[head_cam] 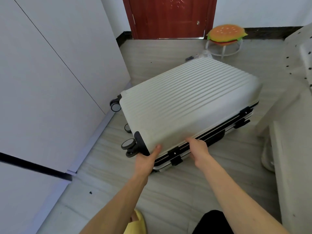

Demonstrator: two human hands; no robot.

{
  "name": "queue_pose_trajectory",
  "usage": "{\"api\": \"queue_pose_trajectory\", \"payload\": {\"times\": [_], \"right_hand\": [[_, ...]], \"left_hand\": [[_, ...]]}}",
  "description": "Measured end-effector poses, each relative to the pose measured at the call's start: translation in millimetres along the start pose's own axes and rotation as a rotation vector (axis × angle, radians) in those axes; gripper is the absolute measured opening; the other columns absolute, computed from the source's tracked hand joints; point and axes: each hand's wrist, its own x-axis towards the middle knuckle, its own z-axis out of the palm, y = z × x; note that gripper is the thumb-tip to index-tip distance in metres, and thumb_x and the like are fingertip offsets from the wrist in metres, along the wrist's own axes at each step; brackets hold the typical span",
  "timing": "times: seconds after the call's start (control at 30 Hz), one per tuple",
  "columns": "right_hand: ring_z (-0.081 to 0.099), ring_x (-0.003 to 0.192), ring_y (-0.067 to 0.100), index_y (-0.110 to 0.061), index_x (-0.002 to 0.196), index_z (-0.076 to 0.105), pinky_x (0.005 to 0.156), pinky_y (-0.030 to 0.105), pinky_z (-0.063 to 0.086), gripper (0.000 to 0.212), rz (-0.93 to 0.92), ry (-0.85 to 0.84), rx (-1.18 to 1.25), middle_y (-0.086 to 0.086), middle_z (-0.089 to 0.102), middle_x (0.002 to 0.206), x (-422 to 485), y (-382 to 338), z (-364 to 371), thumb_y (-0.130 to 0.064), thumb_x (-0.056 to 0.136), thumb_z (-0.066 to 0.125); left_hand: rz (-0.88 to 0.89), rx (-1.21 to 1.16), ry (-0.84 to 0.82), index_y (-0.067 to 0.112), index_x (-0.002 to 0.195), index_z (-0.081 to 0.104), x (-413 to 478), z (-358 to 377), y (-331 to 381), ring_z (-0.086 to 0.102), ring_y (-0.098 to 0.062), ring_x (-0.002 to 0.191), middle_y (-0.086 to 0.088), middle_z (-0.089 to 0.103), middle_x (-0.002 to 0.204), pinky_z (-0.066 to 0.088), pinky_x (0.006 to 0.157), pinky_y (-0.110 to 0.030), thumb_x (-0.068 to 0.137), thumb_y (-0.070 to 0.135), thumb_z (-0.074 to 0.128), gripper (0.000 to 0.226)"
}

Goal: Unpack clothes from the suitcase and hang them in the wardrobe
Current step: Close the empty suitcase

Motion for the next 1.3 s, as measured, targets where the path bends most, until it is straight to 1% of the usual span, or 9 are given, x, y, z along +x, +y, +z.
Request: {"api": "queue_pose_trajectory", "payload": {"times": [0.3, 0.43, 0.6, 0.7, 0.8, 0.9, 0.97, 1.13, 1.3], "right_hand": [[0.05, 0.13, 0.023, -0.012, 0.143, 0.048, 0.112, 0.04, 0.038, 0.096, -0.179, -0.008, -0.245, 0.002, 0.055, 0.141, 4.8, 23.3, 11.9, -0.07, 0.067, 0.053], [0.031, 0.145, 0.022, -0.013, 0.157, 0.021, 0.117, 0.032, 0.027, 0.079, -0.172, -0.073, -0.324, 0.001, 0.033, 0.157, 4.0, 27.0, 14.0, -0.046, 0.095, 0.056], [0.033, 0.143, 0.02, -0.013, 0.156, 0.021, 0.116, 0.032, 0.027, 0.072, -0.147, -0.098, -0.303, 0.0, 0.036, 0.155, 7.9, 36.7, 9.0, -0.033, 0.097, 0.057], [0.05, 0.124, 0.016, -0.011, 0.142, 0.049, 0.108, 0.033, 0.035, 0.047, -0.083, -0.142, -0.208, 0.001, 0.055, 0.138, 2.3, 44.5, 7.7, -0.026, 0.098, 0.056], [0.051, 0.121, 0.017, -0.01, 0.138, 0.051, 0.11, 0.038, 0.037, 0.042, -0.021, -0.157, -0.15, 0.001, 0.057, 0.131, -3.2, 54.6, 7.7, -0.025, 0.099, 0.056], [0.055, 0.123, 0.026, -0.009, 0.13, 0.055, 0.105, 0.042, 0.044, 0.037, 0.055, -0.146, -0.143, 0.013, 0.06, 0.131, -1.7, 58.0, 9.3, -0.029, 0.099, 0.056], [0.059, 0.108, 0.025, -0.016, 0.121, 0.055, 0.088, 0.034, 0.048, 0.024, 0.092, -0.169, -0.107, 0.009, 0.063, 0.115, -2.1, 59.2, 12.0, -0.026, 0.1, 0.054], [0.04, 0.059, 0.013, -0.018, 0.083, 0.051, 0.053, 0.024, 0.033, 0.015, 0.161, -0.156, -0.131, -0.002, 0.043, 0.066, -6.9, 68.5, 22.9, -0.008, 0.095, 0.05], [0.051, 0.079, 0.02, -0.011, 0.103, 0.055, 0.071, 0.027, 0.044, 0.011, 0.153, -0.127, -0.115, 0.008, 0.055, 0.087, -6.0, 70.1, 30.8, -0.008, 0.097, 0.045]], "left_hand": [[-0.084, 0.195, 0.143, 0.016, 0.114, 0.058, 13.2, 7.4, -39.4, 0.06, -0.025, 0.116, -0.001, 0.066, 0.112, 0.046, 0.091, -0.032, 0.086, 0.038, 0.075, 0.039], [-0.085, 0.534, 0.077, 0.009, 0.131, 0.054, 26.6, -1.2, -31.7, 0.057, -0.03, 0.121, -0.008, 0.064, 0.129, 0.043, 0.089, -0.033, 0.092, 0.057, 0.059, 0.062], [-0.253, 1.22, -0.256, 0.011, 0.107, 0.065, 32.3, -5.4, -11.0, 0.067, -0.024, 0.089, -0.003, 0.07, 0.1, 0.053, 0.087, -0.035, 0.094, 0.063, 0.034, 0.062], [-0.042, 1.264, -0.305, 0.018, 0.089, 0.065, 19.9, 12.6, 14.4, 0.07, -0.02, 0.079, 0.001, 0.073, 0.085, 0.054, 0.077, -0.031, 0.092, 0.052, 0.044, 0.04], [0.378, 1.111, -0.103, 0.03, 0.107, 0.063, 5.9, 29.8, 45.4, 0.063, -0.017, 0.094, 0.009, 0.068, 0.097, 0.049, 0.073, -0.032, 0.096, 0.042, 0.045, 0.024], [0.709, 1.058, -0.007, 0.029, 0.14, 0.045, 13.3, 33.9, 59.2, 0.045, -0.016, 0.125, 0.005, 0.055, 0.134, 0.042, 0.093, -0.033, 0.098, 0.04, 0.047, 0.043], [0.684, 1.224, -0.041, 0.024, 0.157, 0.015, 32.9, 28.2, 54.3, 0.016, -0.022, 0.149, -0.002, 0.021, 0.163, 0.022, 0.117, -0.04, 0.099, 0.048, 0.044, 0.069], [0.521, 1.411, -0.155, 0.038, 0.151, -0.026, 55.4, 12.5, 10.3, -0.026, -0.022, 0.149, 0.002, -0.03, 0.161, -0.01, 0.122, -0.05, 0.098, 0.066, 0.014, 0.072], [0.597, 1.408, -0.074, 0.038, 0.151, -0.026, 59.9, 19.7, 6.4, -0.025, -0.022, 0.149, 0.002, -0.029, 0.162, -0.011, 0.12, -0.049, 0.097, 0.067, 0.008, 0.07]]}}
